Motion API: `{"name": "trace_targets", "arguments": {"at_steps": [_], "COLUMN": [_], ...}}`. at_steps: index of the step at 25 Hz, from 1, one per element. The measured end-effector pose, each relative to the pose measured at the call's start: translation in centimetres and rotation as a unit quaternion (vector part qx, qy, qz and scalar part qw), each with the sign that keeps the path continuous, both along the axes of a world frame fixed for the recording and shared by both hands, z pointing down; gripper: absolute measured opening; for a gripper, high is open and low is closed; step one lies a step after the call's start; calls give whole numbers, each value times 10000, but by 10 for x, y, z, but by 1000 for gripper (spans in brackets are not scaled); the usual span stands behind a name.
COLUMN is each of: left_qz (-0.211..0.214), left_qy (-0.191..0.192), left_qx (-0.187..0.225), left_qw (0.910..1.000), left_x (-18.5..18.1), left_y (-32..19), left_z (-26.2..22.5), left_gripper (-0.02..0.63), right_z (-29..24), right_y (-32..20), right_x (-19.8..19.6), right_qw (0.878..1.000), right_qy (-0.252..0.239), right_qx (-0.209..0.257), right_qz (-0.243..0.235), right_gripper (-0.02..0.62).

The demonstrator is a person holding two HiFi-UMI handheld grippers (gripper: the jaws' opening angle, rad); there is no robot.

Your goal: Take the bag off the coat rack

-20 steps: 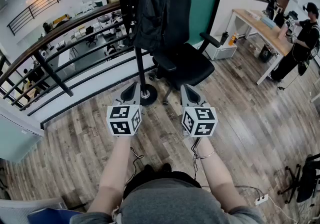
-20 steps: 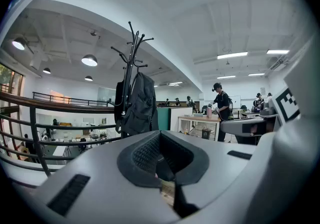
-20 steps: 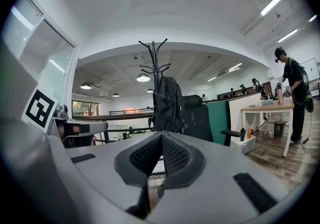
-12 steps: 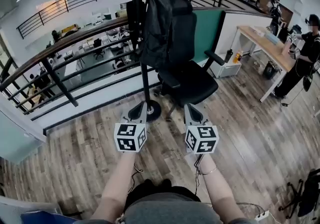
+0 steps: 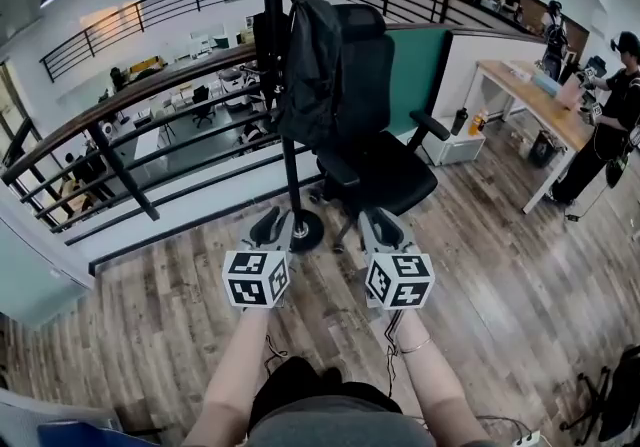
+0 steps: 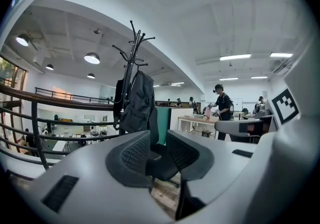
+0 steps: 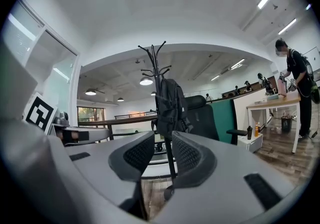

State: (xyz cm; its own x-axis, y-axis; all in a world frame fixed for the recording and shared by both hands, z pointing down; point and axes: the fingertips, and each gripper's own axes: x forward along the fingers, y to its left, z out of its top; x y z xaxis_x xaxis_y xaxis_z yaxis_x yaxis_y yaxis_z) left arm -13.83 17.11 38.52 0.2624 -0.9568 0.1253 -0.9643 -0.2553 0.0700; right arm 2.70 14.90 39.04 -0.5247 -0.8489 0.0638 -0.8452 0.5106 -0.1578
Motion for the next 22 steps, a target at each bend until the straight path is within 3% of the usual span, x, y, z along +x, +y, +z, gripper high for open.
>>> {"name": "trace_targets", "arguments": {"at_steps": [7, 22], "left_qz": [-73, 84], "left_qy": [43, 122], "left_qx": [195, 434], "left_qw": [9998, 9989], "left_x": [1, -10], "left_y": [-13, -105], "left_z": [-25, -52], "left_gripper": [179, 189], "right_z": [-22, -44], "right_y": [-9, -100], "right_x": [-5, -33], "right_qw": [9994, 9987], "right_qy": [-144, -131], "right_qx": [74, 233], "right_qz": [-303, -424], "right_gripper": [161, 195]}}
